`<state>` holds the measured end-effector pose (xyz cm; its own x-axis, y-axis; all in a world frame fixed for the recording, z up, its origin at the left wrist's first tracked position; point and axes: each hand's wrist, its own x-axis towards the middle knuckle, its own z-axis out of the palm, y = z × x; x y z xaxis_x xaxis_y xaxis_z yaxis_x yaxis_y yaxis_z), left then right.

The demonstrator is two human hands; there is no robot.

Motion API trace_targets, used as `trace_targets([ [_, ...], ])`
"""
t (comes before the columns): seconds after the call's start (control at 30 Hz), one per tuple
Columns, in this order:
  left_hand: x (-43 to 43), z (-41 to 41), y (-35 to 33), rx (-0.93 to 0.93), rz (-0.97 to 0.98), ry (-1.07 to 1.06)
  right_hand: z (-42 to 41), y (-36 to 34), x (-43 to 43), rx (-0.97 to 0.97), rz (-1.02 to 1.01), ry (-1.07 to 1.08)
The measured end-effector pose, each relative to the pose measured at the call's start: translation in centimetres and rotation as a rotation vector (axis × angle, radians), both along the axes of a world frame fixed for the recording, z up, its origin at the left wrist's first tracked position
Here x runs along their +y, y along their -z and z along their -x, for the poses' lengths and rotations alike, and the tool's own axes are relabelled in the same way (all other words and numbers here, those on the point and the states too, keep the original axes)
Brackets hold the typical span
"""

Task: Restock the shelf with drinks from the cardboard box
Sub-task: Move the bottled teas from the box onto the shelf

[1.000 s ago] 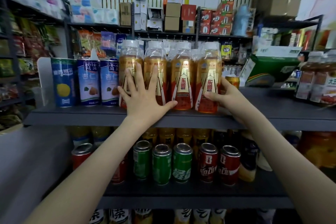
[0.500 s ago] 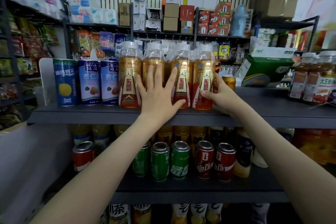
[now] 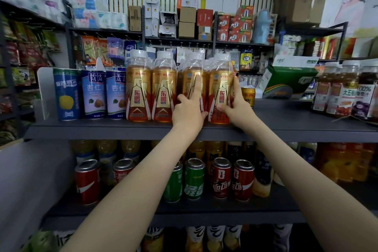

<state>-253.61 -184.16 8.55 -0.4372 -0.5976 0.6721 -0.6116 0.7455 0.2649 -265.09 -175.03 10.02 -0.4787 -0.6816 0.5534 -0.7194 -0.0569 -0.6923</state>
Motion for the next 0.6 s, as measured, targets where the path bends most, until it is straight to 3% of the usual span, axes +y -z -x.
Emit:
trace_targets([
  [0.2, 0.2, -0.5, -0.3, 0.041, -0.072, 0.052, 0.2, -0.2, 0.7, 0.052, -0.033, -0.019],
  [0.6, 0.3, -1.4, 0.2, 0.08, -0.016, 0.1, -0.3, -0.2, -0.8, 0.073, -0.059, -0.034],
])
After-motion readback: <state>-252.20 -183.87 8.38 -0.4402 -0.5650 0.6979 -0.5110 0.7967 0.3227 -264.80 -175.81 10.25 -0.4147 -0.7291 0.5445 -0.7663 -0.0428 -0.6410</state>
